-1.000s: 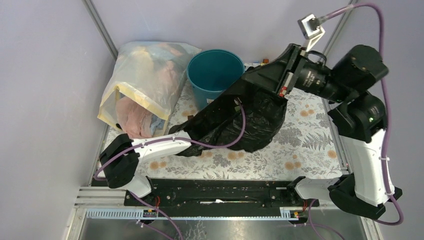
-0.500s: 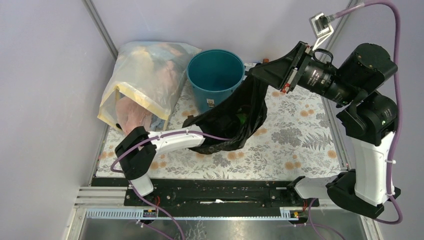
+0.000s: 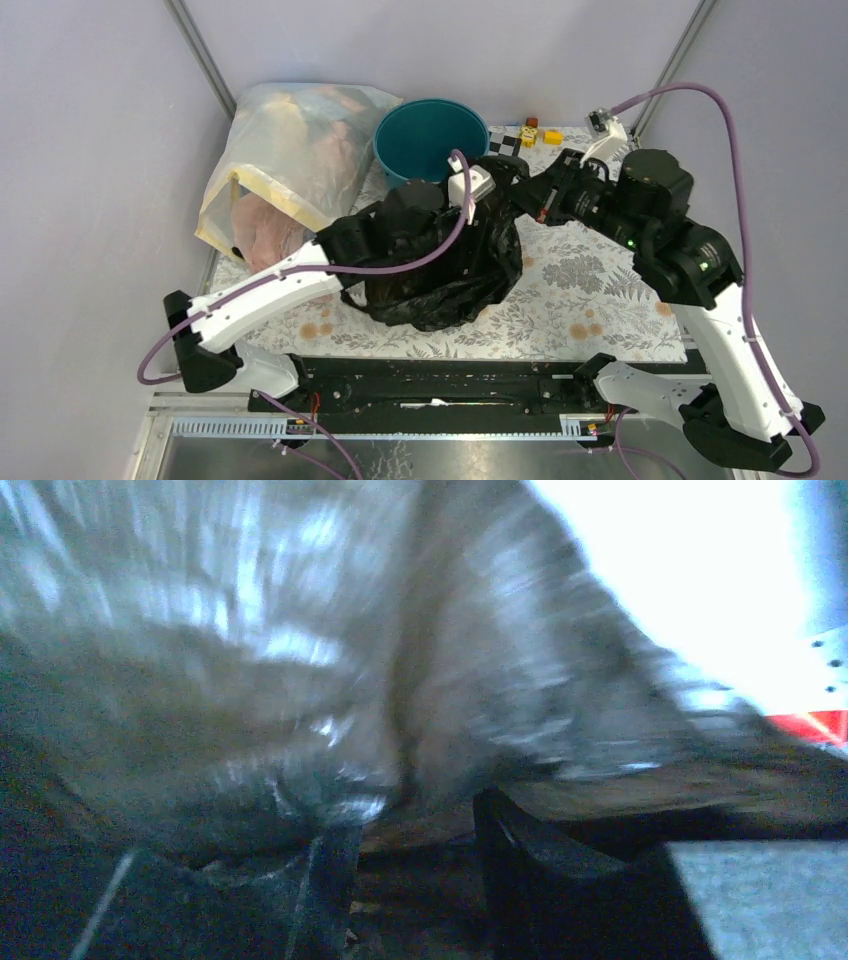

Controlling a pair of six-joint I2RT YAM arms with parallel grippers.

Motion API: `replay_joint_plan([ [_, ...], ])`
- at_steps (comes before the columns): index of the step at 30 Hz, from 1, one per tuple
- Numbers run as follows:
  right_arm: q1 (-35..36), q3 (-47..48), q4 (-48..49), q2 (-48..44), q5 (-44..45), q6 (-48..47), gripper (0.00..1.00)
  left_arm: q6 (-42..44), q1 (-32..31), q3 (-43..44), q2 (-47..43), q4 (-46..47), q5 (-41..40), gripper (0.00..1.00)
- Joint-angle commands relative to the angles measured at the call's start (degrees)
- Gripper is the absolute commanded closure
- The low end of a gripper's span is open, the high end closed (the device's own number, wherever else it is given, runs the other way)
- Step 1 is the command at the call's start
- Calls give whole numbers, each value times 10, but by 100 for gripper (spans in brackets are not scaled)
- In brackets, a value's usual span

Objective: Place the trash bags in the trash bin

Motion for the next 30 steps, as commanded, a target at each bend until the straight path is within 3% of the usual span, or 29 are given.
replay_joint_plan([
  [1,-1,-14,21,-4,84,-30,100,-37,-13,57,-25,-23,56,53],
  [7,0,-4,4,-3,146,-55,100,-92,-14,118,-71,-59,64,48],
  [12,-1,15,-3,-2,182,-72,100,-150,-14,149,-112,-160,-17,36],
  [15,-1,37,-10,9,187,-82,100,-192,-14,80,-174,-165,-51,24],
  [22,-1,42,-12,15,189,-88,100,-284,-14,-82,-308,-140,-122,9],
  [26,-1,44,-11,14,179,-89,100,-331,-14,-159,-362,-136,-149,8],
  [30,-1,37,-8,10,170,-85,100,-357,-14,-236,-400,-86,-104,9],
])
